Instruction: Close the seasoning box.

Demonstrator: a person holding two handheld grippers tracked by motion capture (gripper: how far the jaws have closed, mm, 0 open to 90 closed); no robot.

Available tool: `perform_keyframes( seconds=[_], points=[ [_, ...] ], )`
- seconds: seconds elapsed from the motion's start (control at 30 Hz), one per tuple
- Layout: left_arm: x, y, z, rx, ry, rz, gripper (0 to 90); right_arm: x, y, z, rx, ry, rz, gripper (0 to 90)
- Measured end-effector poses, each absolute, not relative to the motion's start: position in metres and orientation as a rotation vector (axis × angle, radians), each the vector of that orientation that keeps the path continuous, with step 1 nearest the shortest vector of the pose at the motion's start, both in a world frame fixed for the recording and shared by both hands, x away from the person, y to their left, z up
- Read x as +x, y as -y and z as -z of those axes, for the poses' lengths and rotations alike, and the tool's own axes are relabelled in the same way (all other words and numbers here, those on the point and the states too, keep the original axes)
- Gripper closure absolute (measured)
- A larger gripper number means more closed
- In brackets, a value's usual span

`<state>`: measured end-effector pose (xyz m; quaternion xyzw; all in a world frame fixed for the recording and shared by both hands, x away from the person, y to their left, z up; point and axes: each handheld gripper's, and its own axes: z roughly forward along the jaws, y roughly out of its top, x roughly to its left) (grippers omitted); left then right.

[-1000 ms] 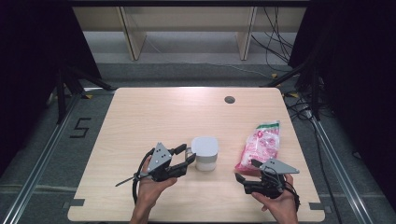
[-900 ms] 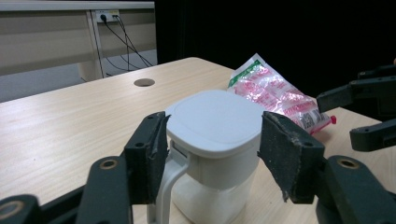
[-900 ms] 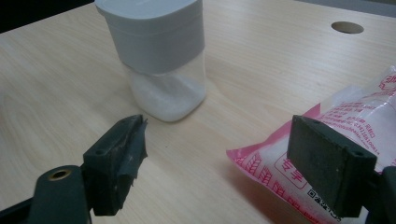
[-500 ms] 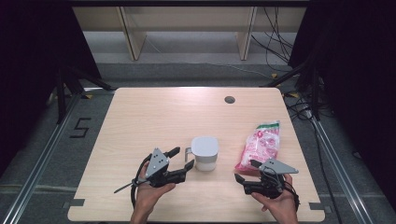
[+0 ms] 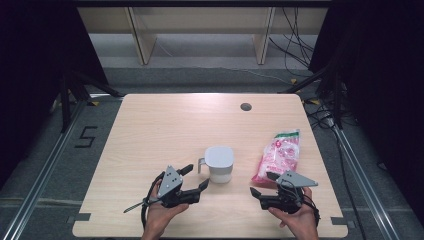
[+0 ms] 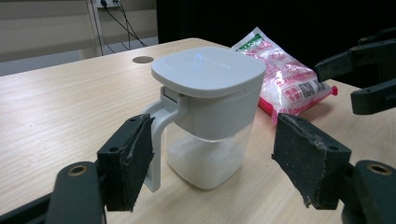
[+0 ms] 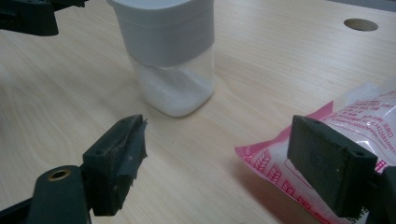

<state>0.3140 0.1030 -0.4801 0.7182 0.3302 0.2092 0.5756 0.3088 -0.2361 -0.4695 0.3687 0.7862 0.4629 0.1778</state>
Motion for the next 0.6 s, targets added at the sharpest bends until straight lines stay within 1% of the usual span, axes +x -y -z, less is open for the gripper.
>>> perform_keyframes(
  seconds=[0.13,0.2,0.3,0.43,0.5,0.6],
  points=[
    [0.310,-0.103,0.484,1.688,-0.769,-0.472,27.8,0.310,0.236,0.469,1.009,-2.236,-1.297,20.2],
    [0.308,-0.105,0.484,1.710,-0.749,-0.487,27.6,0.309,0.235,0.469,1.026,-2.236,-1.309,19.7],
    [0.305,-0.104,0.488,1.698,-0.778,-0.483,27.7,0.310,0.234,0.470,1.005,-2.245,-1.359,19.8],
    [0.301,-0.103,0.497,1.722,-0.790,-0.466,27.4,0.307,0.231,0.470,1.062,-2.258,-1.358,19.7],
    [0.299,-0.103,0.501,1.729,-0.795,-0.456,27.2,0.310,0.233,0.472,1.004,-2.264,-1.349,19.7],
    [0.298,-0.100,0.506,1.744,-0.807,-0.445,27.3,0.308,0.232,0.470,1.021,-2.269,-1.345,19.7]
  ],
)
